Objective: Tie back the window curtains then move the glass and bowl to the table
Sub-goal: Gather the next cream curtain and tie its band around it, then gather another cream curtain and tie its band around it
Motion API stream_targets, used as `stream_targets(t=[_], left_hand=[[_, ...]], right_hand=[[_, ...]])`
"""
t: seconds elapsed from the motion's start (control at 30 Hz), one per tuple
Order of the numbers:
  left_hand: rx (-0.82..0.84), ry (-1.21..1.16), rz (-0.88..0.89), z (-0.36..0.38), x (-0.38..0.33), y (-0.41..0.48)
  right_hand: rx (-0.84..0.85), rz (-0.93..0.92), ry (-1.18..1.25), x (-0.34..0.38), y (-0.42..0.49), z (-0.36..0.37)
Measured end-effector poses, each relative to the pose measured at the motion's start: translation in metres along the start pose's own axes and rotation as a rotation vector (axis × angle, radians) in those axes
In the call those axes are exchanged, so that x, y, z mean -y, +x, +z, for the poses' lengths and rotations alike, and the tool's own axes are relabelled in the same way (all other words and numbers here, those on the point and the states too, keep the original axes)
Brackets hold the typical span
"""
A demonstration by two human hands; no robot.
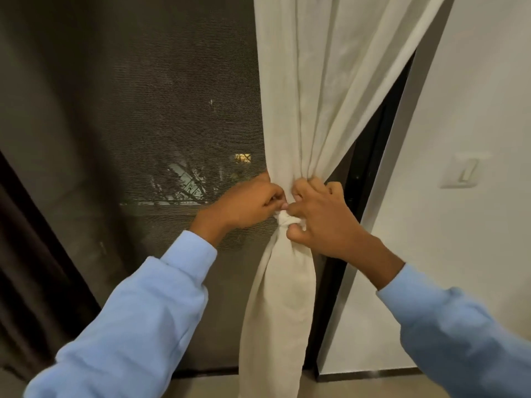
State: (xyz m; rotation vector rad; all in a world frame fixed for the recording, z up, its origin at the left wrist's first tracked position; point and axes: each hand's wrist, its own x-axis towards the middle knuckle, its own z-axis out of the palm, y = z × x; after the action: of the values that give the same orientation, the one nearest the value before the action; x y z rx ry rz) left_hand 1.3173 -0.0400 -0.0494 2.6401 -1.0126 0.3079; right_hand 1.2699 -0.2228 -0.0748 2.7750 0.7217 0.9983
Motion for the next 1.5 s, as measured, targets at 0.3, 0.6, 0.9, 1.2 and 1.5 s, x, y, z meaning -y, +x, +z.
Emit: stream_targets(t=[0.3,0.6,0.9,1.2,1.5], left_hand=[[-0.281,-0.828,0.048,0.065,-0.017,-0.021],[-0.51,-0.865,-0.065,0.098,-0.033,-0.009],[-0.369,-0.532,-0.435,0.15,-0.047,-0.01],[-0.47,-0.463,-0.622,0.175,-0.06,-0.059],[-0.292,-0.568,-0.264,0.208,-0.072,-0.117]], right_hand=[[-0.007,0.16,0.006,-0.009,-0.019,0.025],[-0.245,0.631,0.663,-0.005,-0.051,0.041],[-0.116,0.701,0.99,0.031,-0.092,0.098],[-0.021,0.708,1.132,0.056,-0.126,0.095],[-0.058,0.882,1.183,0.106,-0.174,0.079]])
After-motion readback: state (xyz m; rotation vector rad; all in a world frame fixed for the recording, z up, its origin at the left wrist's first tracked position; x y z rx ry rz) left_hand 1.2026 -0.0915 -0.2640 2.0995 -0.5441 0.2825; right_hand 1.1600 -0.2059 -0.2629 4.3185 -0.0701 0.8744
